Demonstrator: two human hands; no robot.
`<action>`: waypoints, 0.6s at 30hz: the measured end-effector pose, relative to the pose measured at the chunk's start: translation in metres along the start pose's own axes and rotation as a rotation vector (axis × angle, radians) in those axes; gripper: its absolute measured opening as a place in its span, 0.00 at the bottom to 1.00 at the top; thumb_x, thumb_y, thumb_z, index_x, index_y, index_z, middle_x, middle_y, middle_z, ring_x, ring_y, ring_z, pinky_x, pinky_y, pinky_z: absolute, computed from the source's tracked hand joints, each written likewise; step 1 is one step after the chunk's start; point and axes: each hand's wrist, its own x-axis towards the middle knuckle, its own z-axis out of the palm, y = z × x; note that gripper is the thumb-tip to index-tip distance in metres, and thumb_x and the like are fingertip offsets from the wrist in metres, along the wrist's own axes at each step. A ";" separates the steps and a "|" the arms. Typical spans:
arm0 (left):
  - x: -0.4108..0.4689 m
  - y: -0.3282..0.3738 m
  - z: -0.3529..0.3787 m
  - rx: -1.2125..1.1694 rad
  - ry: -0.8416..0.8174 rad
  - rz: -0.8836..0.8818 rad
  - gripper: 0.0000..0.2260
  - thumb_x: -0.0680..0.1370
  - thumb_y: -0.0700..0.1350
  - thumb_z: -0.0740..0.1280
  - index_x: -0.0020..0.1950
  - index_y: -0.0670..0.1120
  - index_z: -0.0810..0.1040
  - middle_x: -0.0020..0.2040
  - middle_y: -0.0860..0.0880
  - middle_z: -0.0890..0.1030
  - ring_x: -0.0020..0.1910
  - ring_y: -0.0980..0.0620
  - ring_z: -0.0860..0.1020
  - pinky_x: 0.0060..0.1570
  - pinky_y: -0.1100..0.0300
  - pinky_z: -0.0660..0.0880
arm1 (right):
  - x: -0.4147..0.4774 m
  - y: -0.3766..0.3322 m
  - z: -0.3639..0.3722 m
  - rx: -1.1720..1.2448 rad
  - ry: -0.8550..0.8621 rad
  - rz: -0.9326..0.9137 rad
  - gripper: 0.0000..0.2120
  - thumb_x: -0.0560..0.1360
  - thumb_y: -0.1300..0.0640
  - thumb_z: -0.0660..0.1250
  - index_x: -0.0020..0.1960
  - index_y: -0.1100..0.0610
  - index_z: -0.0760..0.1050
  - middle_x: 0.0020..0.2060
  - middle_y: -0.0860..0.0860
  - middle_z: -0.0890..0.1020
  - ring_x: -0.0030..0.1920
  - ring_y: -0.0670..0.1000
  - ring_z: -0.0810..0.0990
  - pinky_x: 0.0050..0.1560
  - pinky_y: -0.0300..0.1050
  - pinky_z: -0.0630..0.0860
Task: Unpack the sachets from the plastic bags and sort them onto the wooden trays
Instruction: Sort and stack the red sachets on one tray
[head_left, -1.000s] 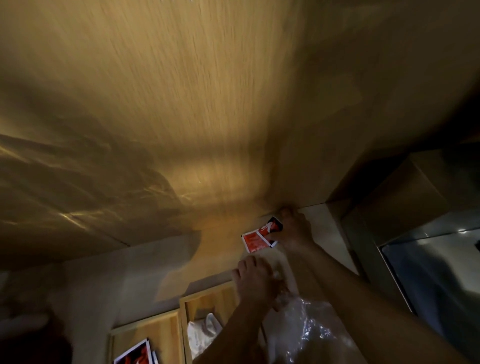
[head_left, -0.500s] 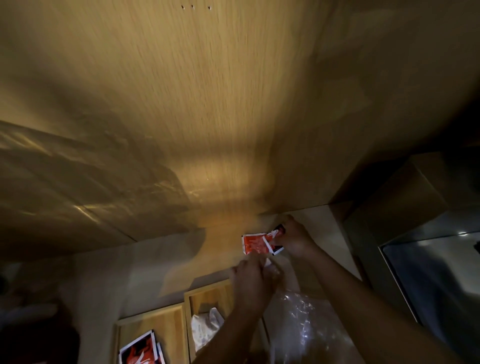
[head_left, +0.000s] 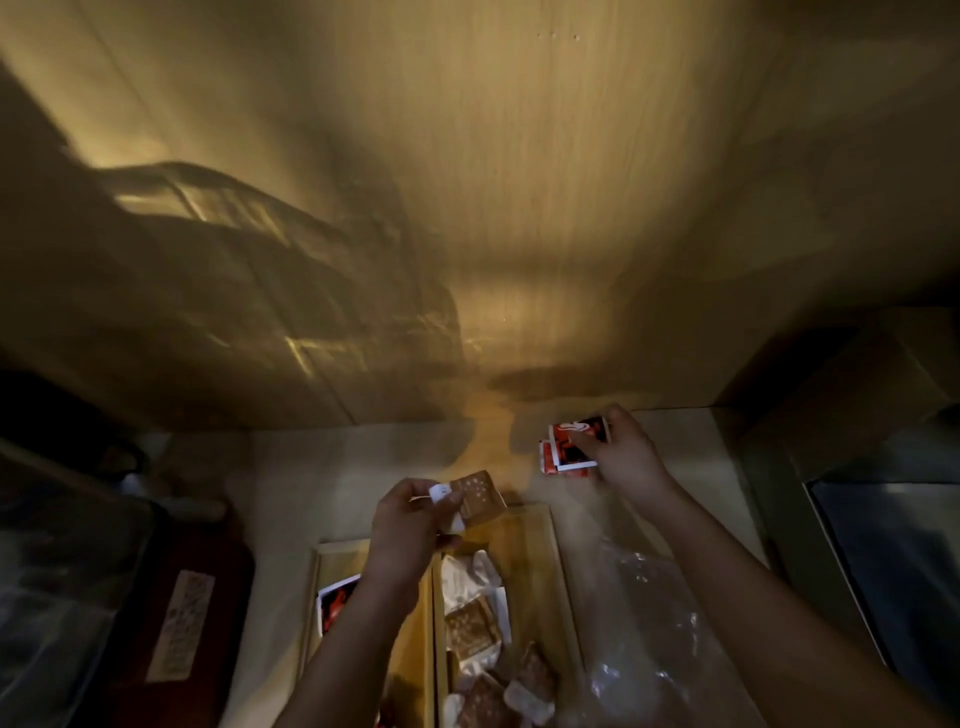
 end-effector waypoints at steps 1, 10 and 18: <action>-0.004 -0.002 -0.006 -0.017 0.005 -0.009 0.05 0.73 0.35 0.68 0.40 0.42 0.75 0.34 0.44 0.79 0.33 0.50 0.77 0.30 0.59 0.76 | -0.005 -0.003 0.004 -0.009 -0.017 -0.011 0.05 0.74 0.62 0.64 0.48 0.61 0.70 0.37 0.53 0.76 0.28 0.49 0.73 0.18 0.34 0.66; -0.053 -0.062 -0.027 0.002 -0.025 -0.114 0.05 0.73 0.35 0.69 0.43 0.38 0.73 0.38 0.41 0.82 0.31 0.52 0.82 0.24 0.63 0.77 | -0.063 0.002 0.030 -0.047 -0.130 -0.022 0.09 0.73 0.61 0.66 0.54 0.60 0.73 0.43 0.58 0.78 0.31 0.50 0.75 0.23 0.40 0.70; -0.074 -0.114 -0.031 0.413 0.065 -0.109 0.10 0.74 0.48 0.70 0.46 0.42 0.74 0.40 0.43 0.83 0.31 0.50 0.82 0.33 0.54 0.80 | -0.106 0.014 0.031 -0.075 -0.154 0.000 0.03 0.73 0.62 0.66 0.46 0.59 0.72 0.35 0.53 0.76 0.30 0.48 0.73 0.22 0.36 0.67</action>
